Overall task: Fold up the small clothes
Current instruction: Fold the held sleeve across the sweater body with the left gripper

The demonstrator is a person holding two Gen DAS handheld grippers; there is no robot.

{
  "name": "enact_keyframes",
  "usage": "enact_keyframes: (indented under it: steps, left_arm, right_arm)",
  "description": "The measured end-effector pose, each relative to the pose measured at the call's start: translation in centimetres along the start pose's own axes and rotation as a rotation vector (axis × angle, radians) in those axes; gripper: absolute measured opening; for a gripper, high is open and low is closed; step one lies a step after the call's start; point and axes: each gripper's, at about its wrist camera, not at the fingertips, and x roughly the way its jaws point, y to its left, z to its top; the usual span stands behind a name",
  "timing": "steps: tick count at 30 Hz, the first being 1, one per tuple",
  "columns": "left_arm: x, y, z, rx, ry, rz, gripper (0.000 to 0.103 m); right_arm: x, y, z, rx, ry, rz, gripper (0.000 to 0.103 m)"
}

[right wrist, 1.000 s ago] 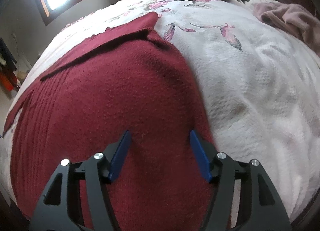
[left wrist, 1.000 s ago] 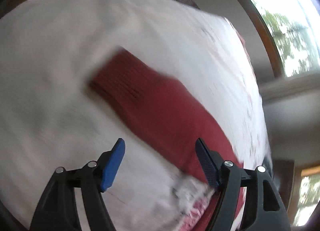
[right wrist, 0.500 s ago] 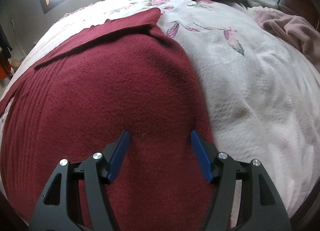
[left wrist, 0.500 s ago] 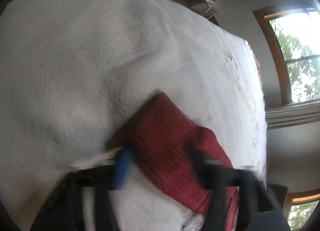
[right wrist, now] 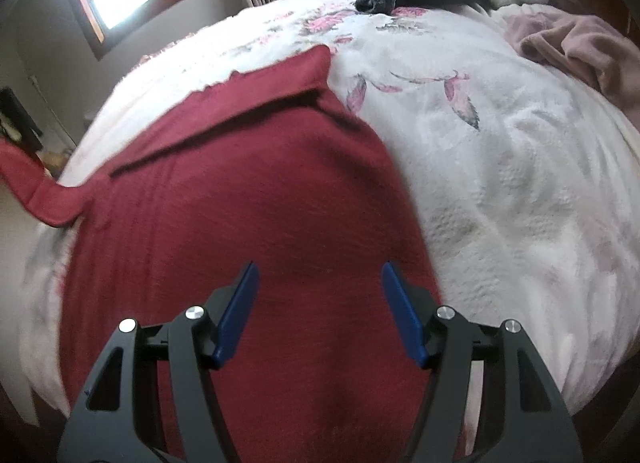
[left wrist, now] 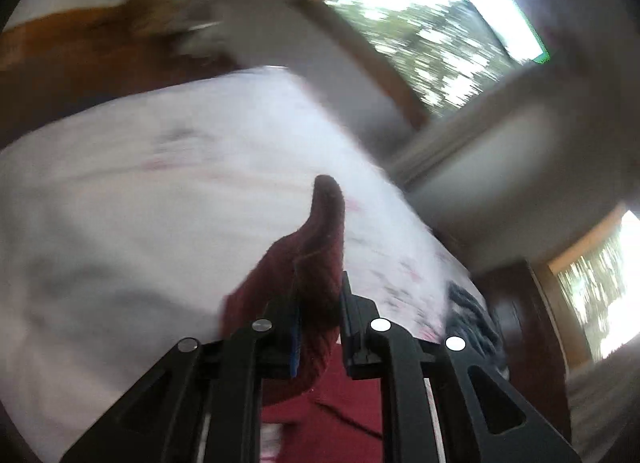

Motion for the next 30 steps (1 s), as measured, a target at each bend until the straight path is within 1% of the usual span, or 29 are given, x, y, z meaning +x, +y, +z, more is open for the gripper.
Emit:
enact_keyframes:
  steps: [2, 5, 7, 8, 9, 10, 11, 12, 13, 14, 17, 19, 20, 21, 22, 23, 24, 25, 26, 28, 30]
  left_arm:
    - [2.4, -4.8, -0.8, 0.082, 0.031, -0.041, 0.015]
    - [5.9, -9.4, -2.8, 0.153, 0.087, -0.074, 0.015]
    - [9.9, -12.3, -4.7, 0.205, 0.144, -0.092, 0.015]
    - [10.9, -13.4, -6.2, 0.232, 0.170, -0.092, 0.015]
    - [13.0, -14.8, -8.1, 0.275, 0.211, -0.088, 0.015]
    - [14.8, -15.7, -9.3, 0.300, 0.238, -0.084, 0.015]
    - [15.6, -16.4, -10.6, 0.320, 0.259, -0.080, 0.015]
    - [17.7, -17.3, -12.7, 0.355, 0.300, -0.071, 0.015]
    - [18.1, -17.6, -14.6, 0.371, 0.322, -0.066, 0.015]
    - [20.0, -18.0, -16.7, 0.392, 0.361, -0.056, 0.015]
    - [23.8, -18.5, -20.9, 0.441, 0.433, -0.024, 0.015]
    - [26.4, -17.8, -24.8, 0.490, 0.511, -0.001, 0.018]
    - [28.0, -17.5, -26.9, 0.521, 0.576, 0.019, 0.021]
    - [28.8, -16.9, -28.3, 0.542, 0.606, 0.039, 0.025]
    - [29.8, -16.5, -29.7, 0.577, 0.629, 0.068, 0.037]
    - [29.9, -16.0, -30.4, 0.598, 0.637, 0.080, 0.046]
    - [29.5, -15.6, -31.2, 0.614, 0.631, 0.087, 0.049]
    - [28.6, -15.0, -31.2, 0.609, 0.617, 0.077, 0.057]
    - [27.4, -14.3, -31.0, 0.587, 0.597, 0.060, 0.068]
    - [24.4, -13.0, -30.1, 0.526, 0.559, 0.033, 0.075]
    - [21.0, -10.6, -29.9, 0.448, 0.571, 0.012, 0.075]
  right_arm:
    - [-0.7, -0.1, 0.3, 0.020, -0.002, 0.021, 0.064]
    - [-1.7, -0.5, 0.5, 0.033, -0.002, 0.042, 0.064]
    - [-2.2, -1.0, 0.7, 0.040, -0.004, 0.049, 0.065]
    - [-2.5, -1.3, 0.7, 0.045, -0.004, 0.051, 0.065]
    - [-2.6, -1.6, 0.7, 0.051, -0.004, 0.053, 0.065]
    - [-2.7, -2.0, 0.8, 0.060, -0.001, 0.056, 0.065]
    - [-2.7, -2.3, 0.8, 0.068, 0.001, 0.060, 0.065]
    - [-2.7, -2.4, 0.7, 0.076, 0.004, 0.063, 0.065]
    - [-2.6, -2.7, 0.8, 0.083, 0.008, 0.066, 0.065]
    - [-2.4, -2.8, 0.8, 0.089, 0.011, 0.068, 0.065]
    - [-1.8, -3.0, 0.9, 0.104, 0.027, 0.079, 0.065]
    - [-1.3, -2.7, 1.3, 0.107, 0.038, 0.091, 0.065]
    - [-1.0, -2.6, 1.5, 0.106, 0.044, 0.100, 0.065]
    - [-0.7, -2.4, 1.8, 0.106, 0.050, 0.112, 0.065]
    - [-0.4, -2.2, 2.3, 0.109, 0.061, 0.135, 0.066]
    - [-0.1, -2.0, 3.0, 0.111, 0.072, 0.161, 0.067]
    - [0.2, -1.8, 3.9, 0.114, 0.079, 0.186, 0.068]
    - [0.7, -1.7, 5.0, 0.126, 0.087, 0.217, 0.071]
    - [1.2, -1.6, 6.0, 0.140, 0.098, 0.248, 0.074]
    - [3.3, -1.2, 9.2, 0.204, 0.137, 0.357, 0.076]
    - [6.3, -0.4, 12.3, 0.268, 0.193, 0.466, 0.077]
